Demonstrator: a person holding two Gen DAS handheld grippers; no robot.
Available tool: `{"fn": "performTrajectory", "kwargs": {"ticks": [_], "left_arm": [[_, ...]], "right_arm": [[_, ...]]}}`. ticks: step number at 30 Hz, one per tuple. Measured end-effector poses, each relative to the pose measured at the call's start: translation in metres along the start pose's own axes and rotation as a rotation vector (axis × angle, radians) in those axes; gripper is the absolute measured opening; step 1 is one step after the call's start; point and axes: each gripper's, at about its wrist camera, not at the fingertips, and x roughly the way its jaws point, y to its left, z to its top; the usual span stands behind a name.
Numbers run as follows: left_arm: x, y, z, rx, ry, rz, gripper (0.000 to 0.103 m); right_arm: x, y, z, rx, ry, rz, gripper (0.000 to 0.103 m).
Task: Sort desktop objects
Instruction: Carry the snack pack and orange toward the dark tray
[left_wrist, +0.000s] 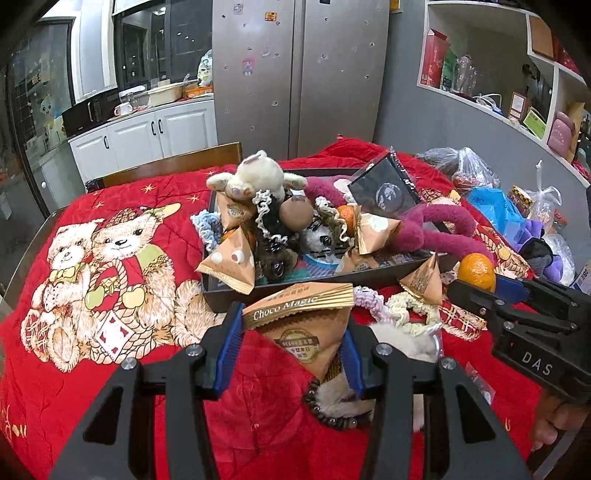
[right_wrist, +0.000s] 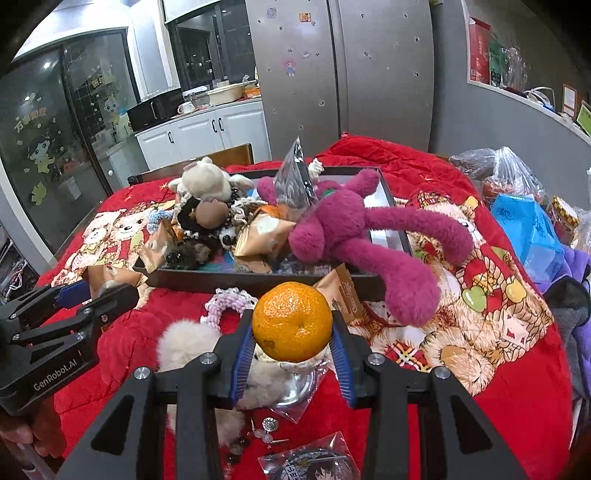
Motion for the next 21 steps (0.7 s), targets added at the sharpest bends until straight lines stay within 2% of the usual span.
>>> {"fn": "performTrajectory", "kwargs": {"ticks": [10,21], "left_arm": [[0.02,-0.007,0.021,0.017,0.02,-0.015,0.049],[0.067,-0.005,0.055,0.025,0.055,-0.02,0.049]], "right_arm": [[0.007,0.016,0.019,-0.039,0.002,0.012,0.039],[0.043,0.011,0.056,-0.057,0.033,0.017,0.04]]}}
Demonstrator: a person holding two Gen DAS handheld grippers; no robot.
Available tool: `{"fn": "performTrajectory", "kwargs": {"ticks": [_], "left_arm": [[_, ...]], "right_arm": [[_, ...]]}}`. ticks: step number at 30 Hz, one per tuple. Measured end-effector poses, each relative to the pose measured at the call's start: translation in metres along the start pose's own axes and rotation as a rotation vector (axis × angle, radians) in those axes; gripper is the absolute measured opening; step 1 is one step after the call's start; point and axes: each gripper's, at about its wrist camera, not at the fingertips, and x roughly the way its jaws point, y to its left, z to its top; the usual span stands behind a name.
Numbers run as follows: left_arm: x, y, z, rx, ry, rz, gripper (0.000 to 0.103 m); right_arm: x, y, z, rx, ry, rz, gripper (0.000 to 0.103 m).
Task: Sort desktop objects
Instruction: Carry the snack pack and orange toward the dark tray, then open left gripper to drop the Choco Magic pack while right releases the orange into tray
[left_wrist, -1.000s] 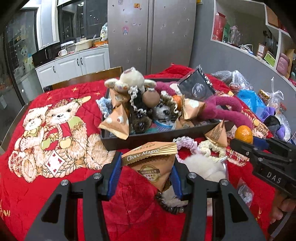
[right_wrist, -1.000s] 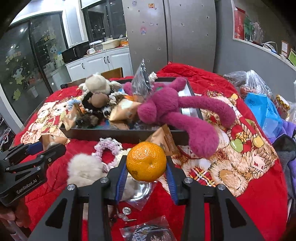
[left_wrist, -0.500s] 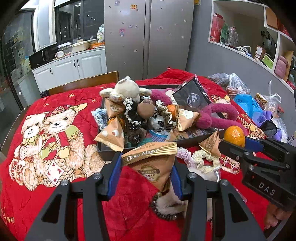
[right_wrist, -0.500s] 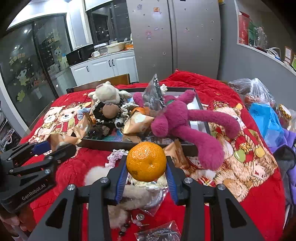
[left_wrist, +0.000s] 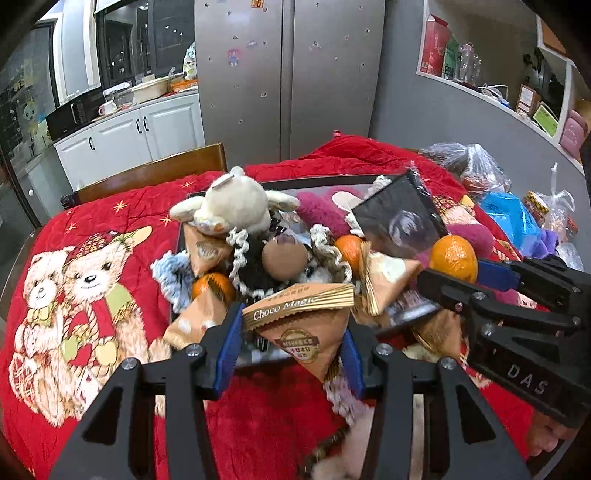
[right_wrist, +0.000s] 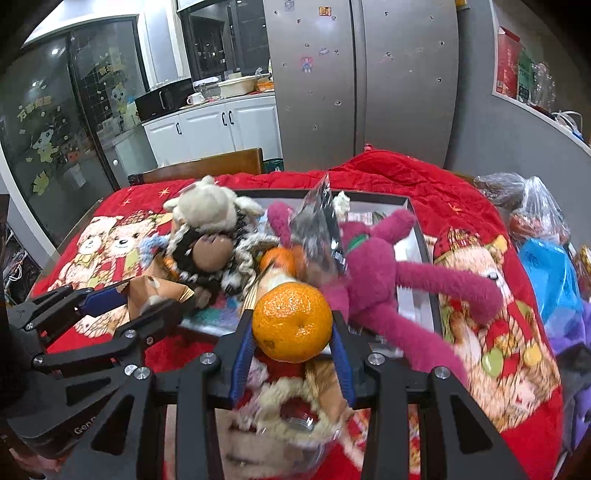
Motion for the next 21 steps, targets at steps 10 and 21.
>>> {"fn": "performTrajectory", "kwargs": {"ticks": [10,21], "left_arm": [[0.035,0.01,0.018,-0.021,0.011,-0.031,0.049],[0.042,0.006,0.015,0.011,0.016,-0.043,0.049]], "right_arm": [[0.036,-0.018,0.028,0.026,0.019,0.005,0.039],[0.05,-0.016,0.036,0.01,0.013,-0.002,0.039]]}}
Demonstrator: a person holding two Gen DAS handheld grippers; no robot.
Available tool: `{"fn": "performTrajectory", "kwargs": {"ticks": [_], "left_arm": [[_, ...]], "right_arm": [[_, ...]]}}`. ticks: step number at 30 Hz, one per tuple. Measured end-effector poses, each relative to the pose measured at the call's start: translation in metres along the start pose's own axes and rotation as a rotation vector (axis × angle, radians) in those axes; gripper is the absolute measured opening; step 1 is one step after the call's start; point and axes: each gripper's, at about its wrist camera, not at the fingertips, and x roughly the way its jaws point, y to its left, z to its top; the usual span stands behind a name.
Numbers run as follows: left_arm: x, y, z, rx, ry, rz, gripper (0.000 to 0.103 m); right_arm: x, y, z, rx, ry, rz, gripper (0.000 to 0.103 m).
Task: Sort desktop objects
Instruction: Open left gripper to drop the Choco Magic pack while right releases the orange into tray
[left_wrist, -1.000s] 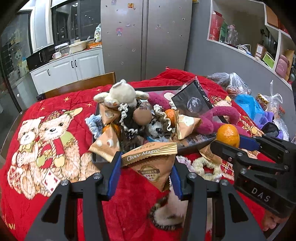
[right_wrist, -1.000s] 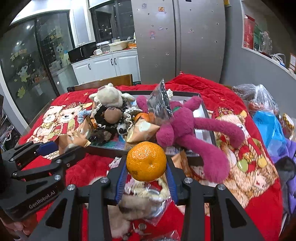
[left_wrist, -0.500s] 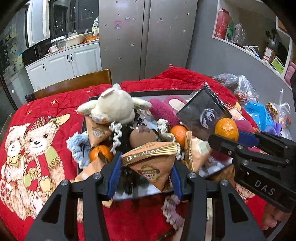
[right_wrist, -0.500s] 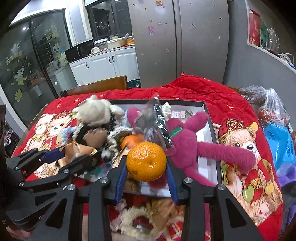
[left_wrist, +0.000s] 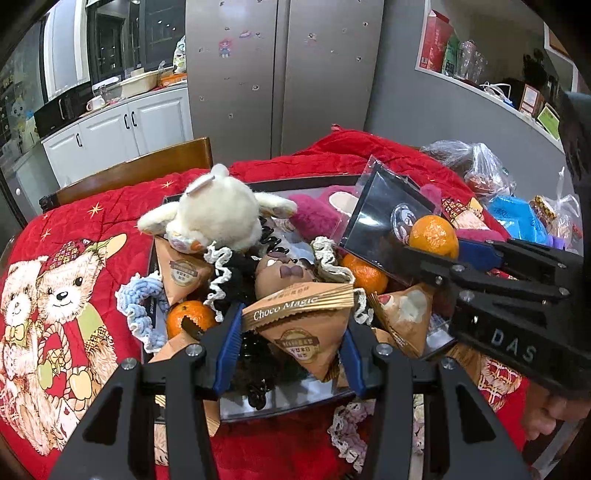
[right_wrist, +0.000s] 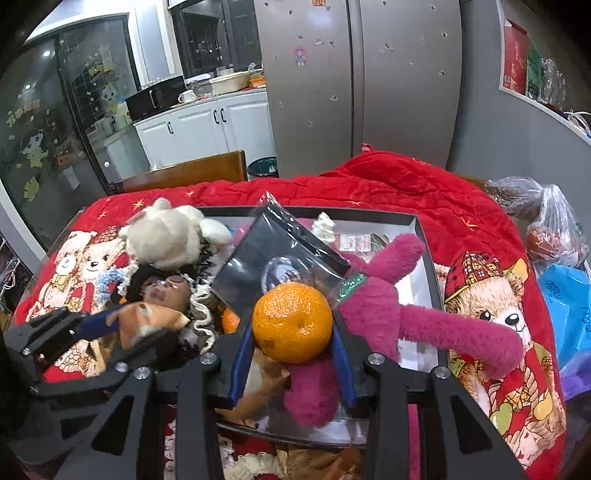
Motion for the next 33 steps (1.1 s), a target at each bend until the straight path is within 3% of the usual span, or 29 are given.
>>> {"fn": "performTrajectory", "kwargs": {"ticks": [20,23,24,27,33], "left_arm": [[-0.009,0.009,0.002,-0.033,-0.001,-0.001,0.051],[-0.008,0.014,0.003,-0.057,0.013,-0.006,0.064],[-0.008,0.015,0.003,-0.063,0.018,-0.011,0.073],[-0.01,0.017,0.004,-0.065,0.021,-0.017,0.075],[-0.02,0.015,0.005,-0.043,-0.01,-0.004,0.083]], "right_arm": [[0.001,0.004,-0.002,-0.026,0.01,-0.011,0.041],[0.002,0.002,-0.002,-0.004,0.027,0.015,0.041],[0.002,0.002,-0.002,0.006,0.027,0.021,0.042],[-0.001,0.002,-0.001,0.002,0.027,0.021,0.053],[-0.009,0.001,0.002,0.002,0.003,-0.005,0.062]]}}
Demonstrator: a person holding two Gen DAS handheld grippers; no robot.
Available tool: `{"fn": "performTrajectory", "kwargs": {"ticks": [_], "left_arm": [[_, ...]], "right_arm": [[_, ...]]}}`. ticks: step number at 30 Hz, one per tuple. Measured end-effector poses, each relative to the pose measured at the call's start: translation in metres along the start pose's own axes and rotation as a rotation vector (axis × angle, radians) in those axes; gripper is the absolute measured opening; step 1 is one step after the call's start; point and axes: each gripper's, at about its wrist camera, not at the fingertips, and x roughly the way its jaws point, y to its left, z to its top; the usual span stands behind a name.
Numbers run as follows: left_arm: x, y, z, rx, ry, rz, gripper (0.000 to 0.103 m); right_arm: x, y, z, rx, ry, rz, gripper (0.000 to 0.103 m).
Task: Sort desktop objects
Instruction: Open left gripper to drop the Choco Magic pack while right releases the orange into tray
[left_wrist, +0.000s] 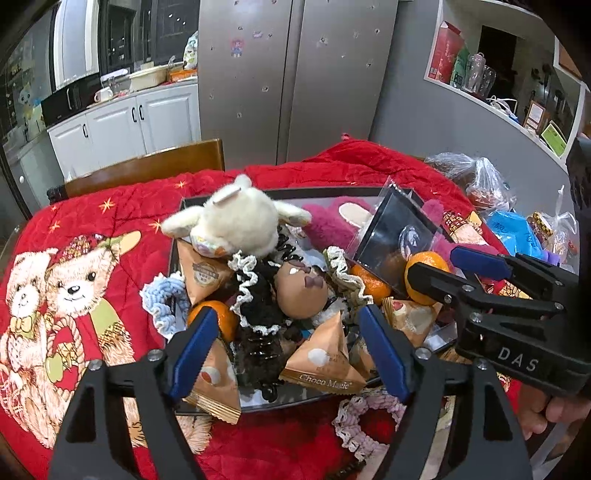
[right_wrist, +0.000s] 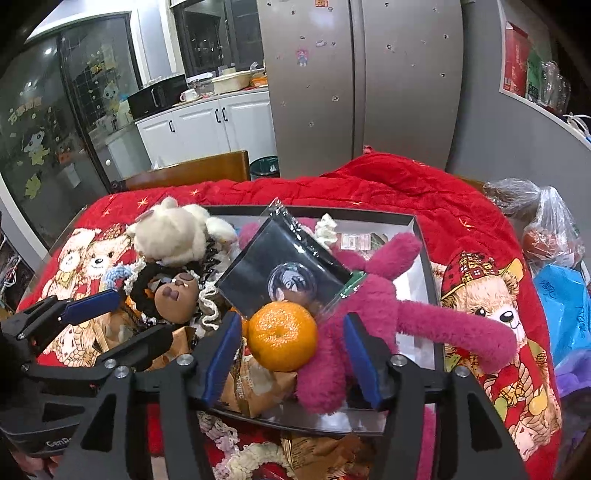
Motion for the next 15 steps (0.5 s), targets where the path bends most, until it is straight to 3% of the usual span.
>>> {"fn": "performTrajectory", "kwargs": {"ticks": [5,15], "left_arm": [[-0.0071,-0.0036,0.0019,0.015,-0.022,0.015,0.084],[-0.0102,-0.0053,0.0014,0.022,-0.03,0.017,0.084]], "right_arm": [[-0.0063,-0.0023,0.0015,0.004,-0.021,-0.016,0.069],[-0.008,-0.0007,0.0005,-0.007,-0.02,-0.021,0.069]]}}
